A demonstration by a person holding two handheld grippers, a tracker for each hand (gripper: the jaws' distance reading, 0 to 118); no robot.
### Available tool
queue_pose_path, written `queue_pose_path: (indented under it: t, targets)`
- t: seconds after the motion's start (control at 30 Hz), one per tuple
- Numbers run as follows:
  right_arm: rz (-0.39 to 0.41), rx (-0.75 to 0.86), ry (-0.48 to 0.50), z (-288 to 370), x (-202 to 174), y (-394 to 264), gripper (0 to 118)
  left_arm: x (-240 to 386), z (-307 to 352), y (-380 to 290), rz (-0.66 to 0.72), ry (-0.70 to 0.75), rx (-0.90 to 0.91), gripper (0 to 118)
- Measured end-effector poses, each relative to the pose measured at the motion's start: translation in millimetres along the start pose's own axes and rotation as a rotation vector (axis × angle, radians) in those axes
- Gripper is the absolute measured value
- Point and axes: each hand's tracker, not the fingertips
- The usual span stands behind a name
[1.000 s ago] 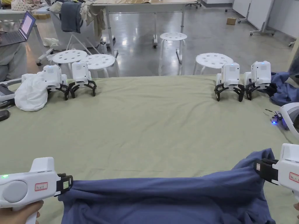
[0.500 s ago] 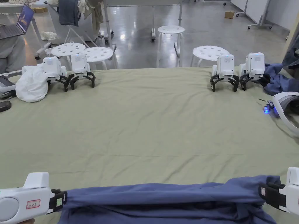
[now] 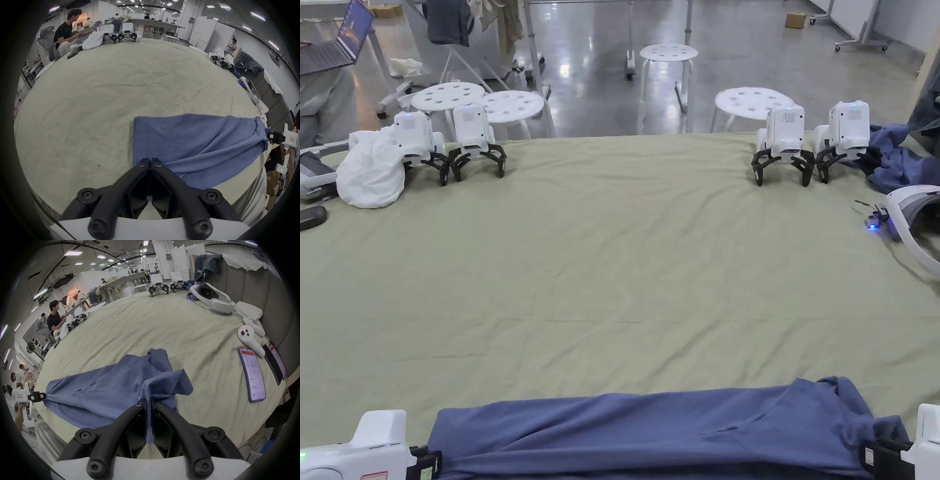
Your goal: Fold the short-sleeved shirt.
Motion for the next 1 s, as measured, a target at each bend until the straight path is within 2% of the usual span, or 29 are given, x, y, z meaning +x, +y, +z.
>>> queue_pose_path:
  t: [0.3, 0.4, 0.6, 0.7, 0.73, 0.77, 0.8, 0.83, 0.87, 0.93, 0.97, 1.0]
  targets:
    - [-0.024, -0.052, -0.053, -27, 7, -24, 6, 7, -6, -7, -0.035, 0.029, -0.014, 0]
    - [-0.050, -0.046, -0.054, -28, 8, -27, 6, 7, -7, -8, -0.037, 0.033, -0.012, 0]
    - [-0.052, -0.039, -0.060, -23, 4, -26, 7, 2, -10, -8, -0.040, 0.034, -0.004, 2]
    - [-0.054, -0.027, -0.063, -21, 2, -26, 8, -1, -10, -8, -0.041, 0.031, 0.002, 19]
    - [-0.053, -0.024, -0.061, -19, 0, -25, 12, -1, -9, -8, -0.039, 0.031, 0.011, 29]
    - [-0.049, -0.019, -0.062, -17, -1, -24, 21, -1, -7, -8, -0.037, 0.030, 0.017, 42]
    - [-0.042, -0.009, -0.064, -15, -3, -24, 21, -1, -6, -7, -0.037, 0.033, 0.021, 42]
    - [-0.040, 0.007, -0.076, -11, -6, -22, 25, -1, -4, -6, -0.032, 0.040, 0.026, 48]
    - [-0.039, 0.019, -0.077, -6, -9, -20, 41, -1, -2, -4, -0.026, 0.048, 0.033, 68]
    - [-0.042, 0.056, -0.047, 3, -12, -14, 72, 0, 6, -1, -0.014, 0.042, 0.071, 98]
    - [-0.039, 0.073, -0.050, 9, -16, -10, 88, 0, 12, 2, -0.005, 0.030, 0.109, 107]
    - [-0.032, 0.098, -0.049, 13, -19, -5, 97, 0, 17, 5, -0.003, 0.016, 0.131, 108]
